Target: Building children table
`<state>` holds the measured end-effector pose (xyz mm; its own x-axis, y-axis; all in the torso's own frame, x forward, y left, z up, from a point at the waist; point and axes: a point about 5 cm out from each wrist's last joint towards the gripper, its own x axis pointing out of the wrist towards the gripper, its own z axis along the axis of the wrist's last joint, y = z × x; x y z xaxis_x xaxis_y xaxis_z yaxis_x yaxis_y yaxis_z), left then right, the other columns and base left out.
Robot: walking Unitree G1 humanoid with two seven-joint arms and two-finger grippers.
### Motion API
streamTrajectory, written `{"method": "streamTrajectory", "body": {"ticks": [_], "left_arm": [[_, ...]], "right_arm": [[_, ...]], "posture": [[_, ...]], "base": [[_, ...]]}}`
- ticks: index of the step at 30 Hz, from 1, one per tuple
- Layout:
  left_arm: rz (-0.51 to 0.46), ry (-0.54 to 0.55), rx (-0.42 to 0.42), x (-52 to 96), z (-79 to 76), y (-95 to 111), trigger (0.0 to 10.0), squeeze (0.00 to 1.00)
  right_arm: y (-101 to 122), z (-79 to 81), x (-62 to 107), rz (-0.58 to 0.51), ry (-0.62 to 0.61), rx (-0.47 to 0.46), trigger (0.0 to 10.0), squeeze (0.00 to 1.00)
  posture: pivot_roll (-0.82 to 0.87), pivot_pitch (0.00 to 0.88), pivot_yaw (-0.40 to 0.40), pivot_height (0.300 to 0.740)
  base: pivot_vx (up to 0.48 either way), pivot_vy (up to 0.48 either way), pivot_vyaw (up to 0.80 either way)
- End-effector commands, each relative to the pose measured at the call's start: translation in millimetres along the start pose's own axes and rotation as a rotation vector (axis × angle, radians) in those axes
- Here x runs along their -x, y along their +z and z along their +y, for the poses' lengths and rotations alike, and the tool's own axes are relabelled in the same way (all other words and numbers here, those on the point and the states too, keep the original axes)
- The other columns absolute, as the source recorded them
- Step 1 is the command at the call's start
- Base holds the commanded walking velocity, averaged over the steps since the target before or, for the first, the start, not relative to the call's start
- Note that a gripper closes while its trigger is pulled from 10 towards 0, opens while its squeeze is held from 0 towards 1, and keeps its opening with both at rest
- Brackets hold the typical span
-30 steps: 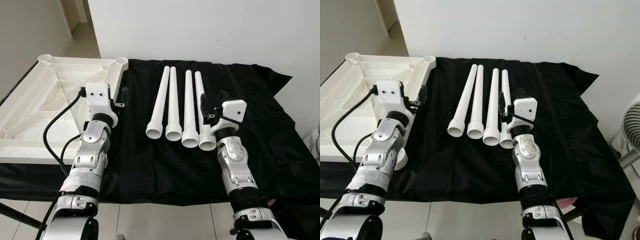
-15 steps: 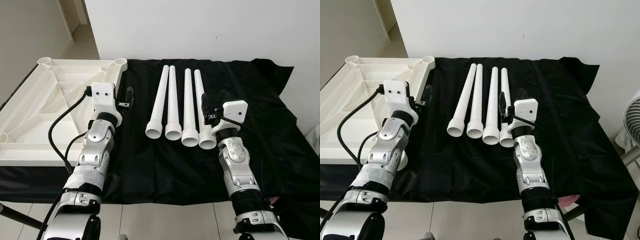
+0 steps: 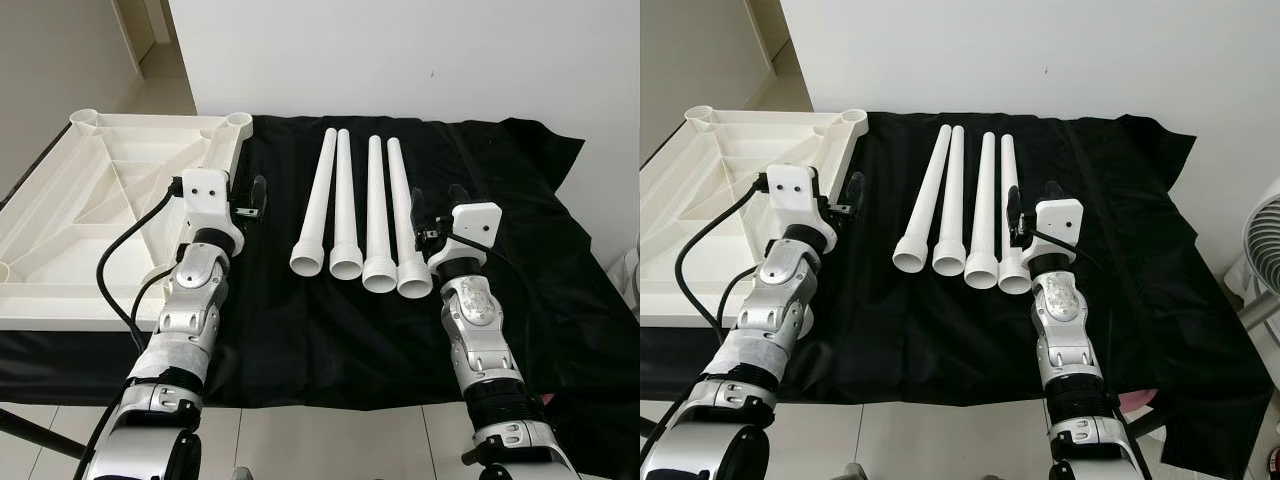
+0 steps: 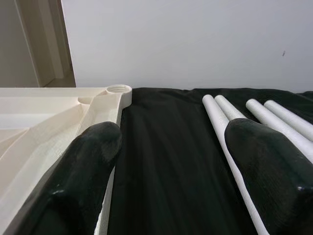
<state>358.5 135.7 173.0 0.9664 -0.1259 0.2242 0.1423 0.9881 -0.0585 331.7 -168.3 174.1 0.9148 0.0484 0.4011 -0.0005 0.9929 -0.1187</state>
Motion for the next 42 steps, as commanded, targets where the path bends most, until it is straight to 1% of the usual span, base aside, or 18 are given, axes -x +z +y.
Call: {"method": "streamTrajectory", "body": {"ticks": [1,2,5,8,11,13,15,19,24,26,27,29,30,31,34,42], "left_arm": [[0.024,-0.061,-0.001,-1.5,-2.9,-3.9,10.0,0.0],[0.029,-0.068,-0.005,-2.8,-3.9,-4.6,10.0,0.0],[0.008,-0.1,-0.014,-7.3,-8.0,2.5,10.0,0.0],[-0.002,-0.1,-0.012,-10.0,-6.4,7.4,10.0,0.0],[-0.003,-0.079,-0.01,-11.4,-2.7,7.5,10.0,0.0],[-0.01,-0.047,0.015,-12.7,-1.6,9.3,10.0,0.0],[-0.013,-0.039,0.025,-12.9,-2.0,10.3,10.0,0.0],[-0.027,-0.042,0.02,-12.4,-5.9,11.2,10.0,0.0],[-0.027,-0.044,0.014,-12.1,-6.6,11.7,10.0,0.0],[-0.025,-0.039,0.012,-12.2,-4.1,11.9,10.0,0.0],[-0.022,-0.025,0.01,-11.9,0.2,11.7,10.0,0.0],[-0.022,-0.025,0.01,-11.9,0.2,11.7,10.0,0.0],[-0.018,0.007,0.012,-10.3,8.8,11.6,10.0,0.0],[-0.016,0.019,0.014,-9.6,11.9,11.5,10.0,0.0],[-0.015,0.029,0.013,-8.8,14.6,11.4,10.0,0.0],[-0.009,0.034,0.0,-5.3,17.3,9.3,10.0,0.0]], "right_arm": [[-0.7,-1.7,-1.2,0.0,0.0,-0.006,10.0,0.0],[-0.5,-2.2,-2.0,-0.001,0.003,-0.005,10.0,0.0],[0.6,-3.8,-4.0,-0.005,0.01,0.0,10.0,0.0],[1.6,-4.4,-6.0,-0.002,0.004,0.01,10.0,0.0],[1.7,-2.6,-5.7,-0.002,-0.002,0.016,10.0,0.0],[-0.3,-0.7,-2.5,0.004,-0.012,0.003,10.0,0.0],[-1.0,-0.3,-1.5,0.008,-0.017,-0.004,10.0,0.0],[-2.8,-2.3,-2.3,0.019,-0.014,0.006,10.0,0.0],[-3.3,-3.6,-4.9,0.022,-0.01,0.005,10.0,0.0],[-2.1,-2.6,-6.0,0.012,-0.004,0.002,10.0,0.0],[-1.6,-0.9,-6.9,0.007,0.003,0.004,10.0,0.0],[-1.6,-0.9,-6.9,0.007,0.003,0.004,10.0,0.0],[-1.0,2.7,-7.5,0.001,0.015,-0.003,10.0,0.0],[-1.1,4.2,-7.6,0.002,0.019,-0.006,10.0,0.0],[-1.9,6.0,-7.6,0.006,0.025,-0.007,10.0,0.0],[-2.4,8.7,-10.0,0.01,0.04,-0.003,10.0,0.0]], "posture": [[-0.1,0.0,0.048,0.74],[-0.1,0.0,0.05,0.74],[-0.08,0.0,0.05,0.74],[-0.09,0.0,0.054,0.74],[-0.09,0.0,0.053,0.74],[-0.09,0.0,0.056,0.74],[-0.08,0.0,0.053,0.74],[-0.07,0.0,0.048,0.74],[-0.06,0.0,0.04,0.74],[-0.05,0.0,0.036,0.74],[-0.05,0.0,0.032,0.74],[-0.05,0.0,0.032,0.74],[-0.04,0.0,0.019,0.74],[-0.04,0.0,0.017,0.74],[-0.04,0.0,0.015,0.74],[-0.03,0.0,0.001,0.74]], "base": [[0.0,0.0,0.0],[0.0,0.0,0.0],[0.0,0.0,0.0],[0.0,0.0,0.0],[0.0,0.0,0.0],[0.0,0.0,0.0],[0.0,0.0,0.0],[0.0,0.0,-0.61],[0.0,0.0,-0.78],[0.0,0.0,-0.59],[0.0,0.0,0.0],[0.0,0.0,0.0],[0.0,0.0,0.0],[0.0,0.0,0.0],[0.0,0.0,0.0],[0.0,0.313,0.0]]}}
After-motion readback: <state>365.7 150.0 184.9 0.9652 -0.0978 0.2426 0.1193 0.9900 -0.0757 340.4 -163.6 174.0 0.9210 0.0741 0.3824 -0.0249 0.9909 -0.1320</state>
